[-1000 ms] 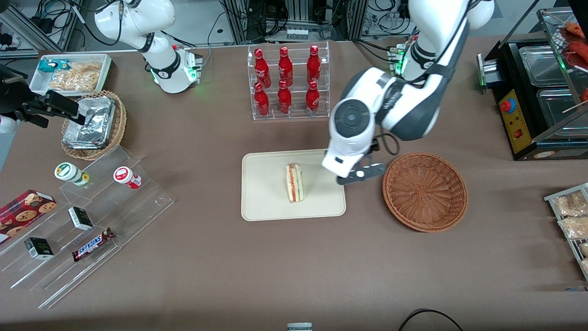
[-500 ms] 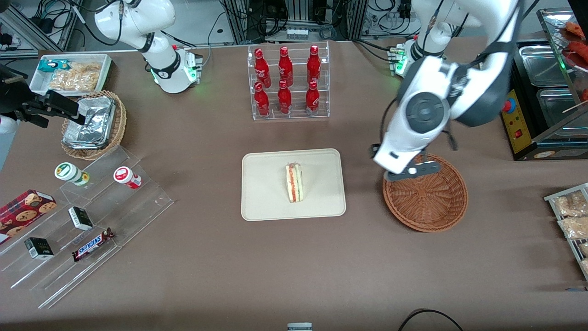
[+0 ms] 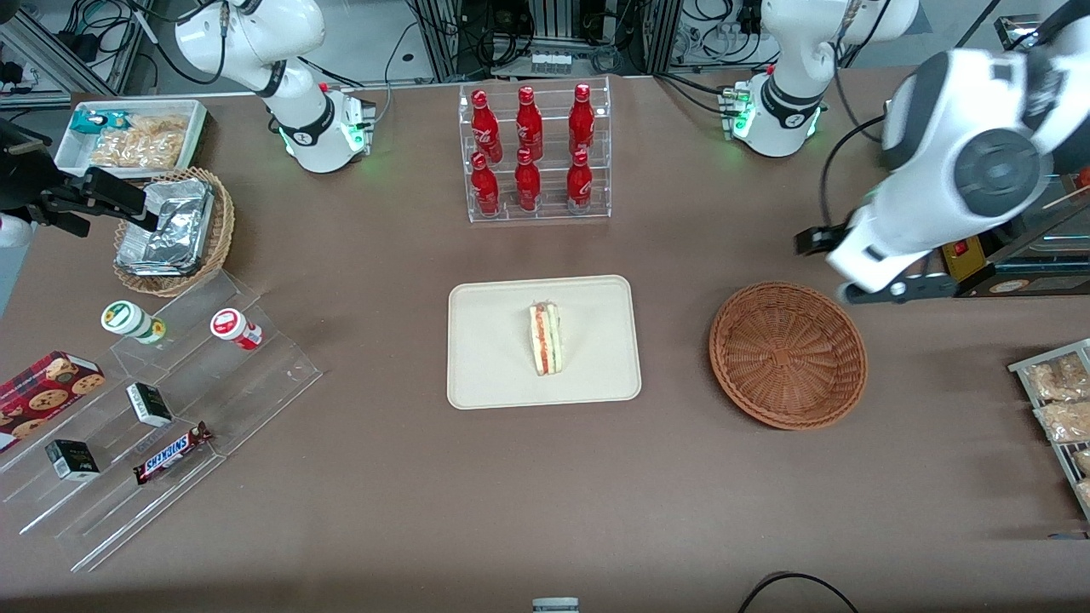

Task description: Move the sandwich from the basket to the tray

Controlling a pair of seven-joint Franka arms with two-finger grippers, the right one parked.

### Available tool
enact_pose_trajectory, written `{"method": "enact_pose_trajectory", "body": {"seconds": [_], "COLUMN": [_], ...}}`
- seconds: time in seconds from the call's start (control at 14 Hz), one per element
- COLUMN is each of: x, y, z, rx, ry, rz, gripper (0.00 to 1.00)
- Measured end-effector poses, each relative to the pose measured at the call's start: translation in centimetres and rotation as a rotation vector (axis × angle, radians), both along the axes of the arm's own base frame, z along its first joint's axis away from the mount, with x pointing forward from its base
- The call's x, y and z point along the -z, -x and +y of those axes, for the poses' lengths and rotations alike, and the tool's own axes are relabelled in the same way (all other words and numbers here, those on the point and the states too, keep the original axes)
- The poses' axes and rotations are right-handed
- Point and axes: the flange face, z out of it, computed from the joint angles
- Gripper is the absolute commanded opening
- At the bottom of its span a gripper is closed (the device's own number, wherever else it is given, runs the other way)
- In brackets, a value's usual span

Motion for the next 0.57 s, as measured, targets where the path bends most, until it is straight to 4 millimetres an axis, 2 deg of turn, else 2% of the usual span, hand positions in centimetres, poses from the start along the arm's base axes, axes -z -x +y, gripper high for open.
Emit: {"method": "enact_pose_trajectory", "body": {"seconds": [0.21,0.43,0.57], "x": [-1.6,-2.8,-3.9], "y": [0.7,0.6,0.4], "z": [1.7,2.9,4.8], "rx": [0.047,0.071,0.083], "ry": [0.023,0.037,0.053], "rz": [0.006,-0.013,-0.030], "gripper": [1.00,1.00,1.00]}}
